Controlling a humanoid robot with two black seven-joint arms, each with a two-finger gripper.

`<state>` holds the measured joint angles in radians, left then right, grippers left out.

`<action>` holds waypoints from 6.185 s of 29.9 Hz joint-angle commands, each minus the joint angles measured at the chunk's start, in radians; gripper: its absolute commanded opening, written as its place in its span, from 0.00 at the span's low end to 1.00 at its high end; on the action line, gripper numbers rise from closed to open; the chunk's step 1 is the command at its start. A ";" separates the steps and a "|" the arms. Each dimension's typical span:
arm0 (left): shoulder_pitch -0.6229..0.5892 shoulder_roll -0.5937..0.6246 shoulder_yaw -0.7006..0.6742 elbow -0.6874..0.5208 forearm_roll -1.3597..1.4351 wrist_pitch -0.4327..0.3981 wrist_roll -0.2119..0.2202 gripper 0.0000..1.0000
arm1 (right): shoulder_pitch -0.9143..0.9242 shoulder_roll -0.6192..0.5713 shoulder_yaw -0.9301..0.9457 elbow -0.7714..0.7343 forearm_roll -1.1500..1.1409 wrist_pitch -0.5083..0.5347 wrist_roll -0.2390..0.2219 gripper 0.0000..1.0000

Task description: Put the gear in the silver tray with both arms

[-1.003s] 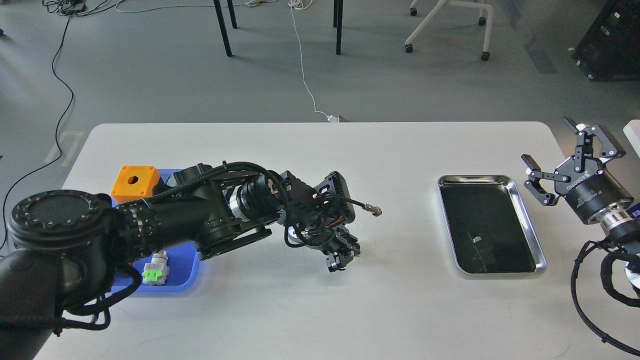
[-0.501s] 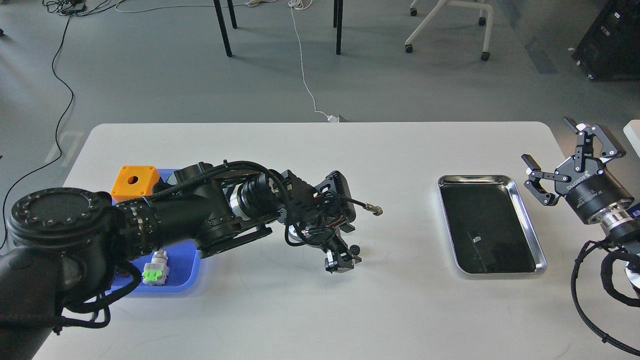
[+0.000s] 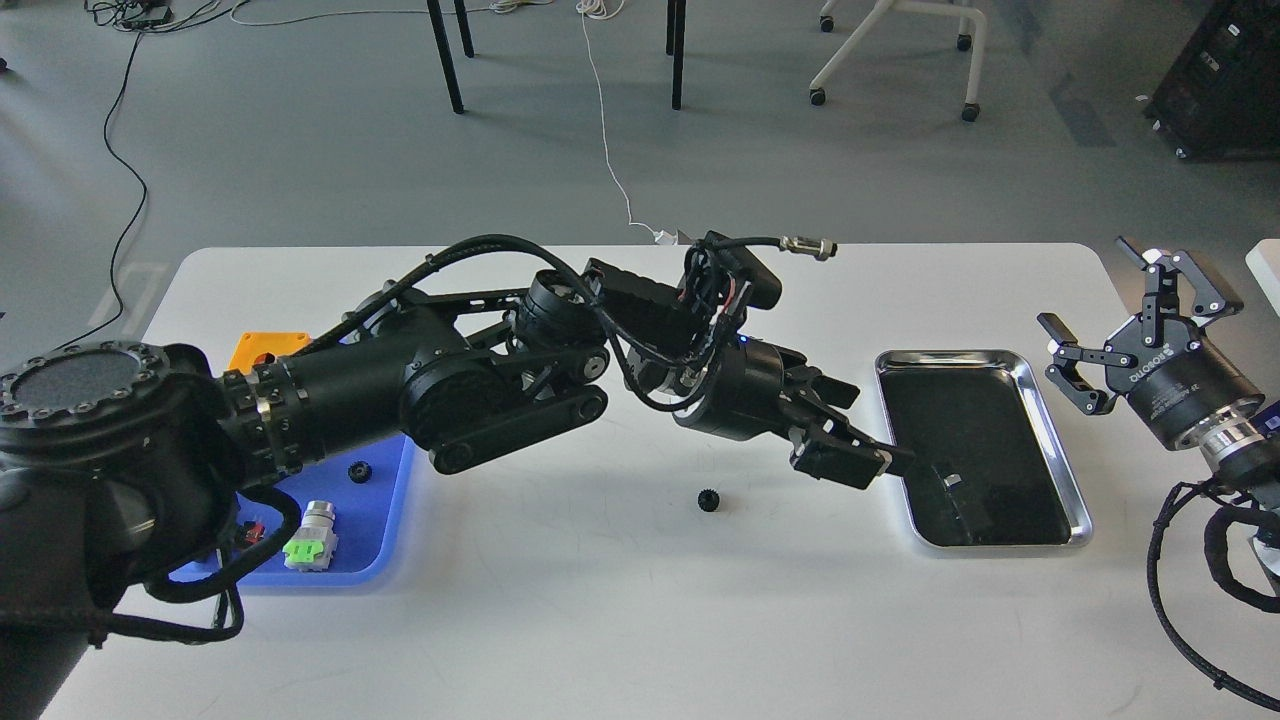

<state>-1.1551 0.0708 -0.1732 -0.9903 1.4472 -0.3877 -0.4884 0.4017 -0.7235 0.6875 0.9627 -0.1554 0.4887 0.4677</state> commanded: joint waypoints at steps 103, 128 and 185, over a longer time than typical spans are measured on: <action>0.825 0.342 -0.907 -0.077 -0.861 -0.030 0.000 0.98 | 0.910 0.636 -1.103 -0.065 -1.512 0.000 0.021 0.35; 0.825 0.340 -0.907 -0.083 -0.861 -0.030 0.000 0.98 | 1.040 0.500 -1.097 -0.056 -1.507 0.000 0.021 0.16; 0.845 0.346 -0.902 -0.126 -0.851 -0.027 0.000 0.98 | 0.878 0.061 -1.019 -0.063 -1.407 -0.101 0.021 0.97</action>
<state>-0.3132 0.4104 -1.0752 -1.1034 0.5951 -0.4133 -0.4887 1.2567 -0.5990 -0.4110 0.8283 -1.6340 0.3810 0.4887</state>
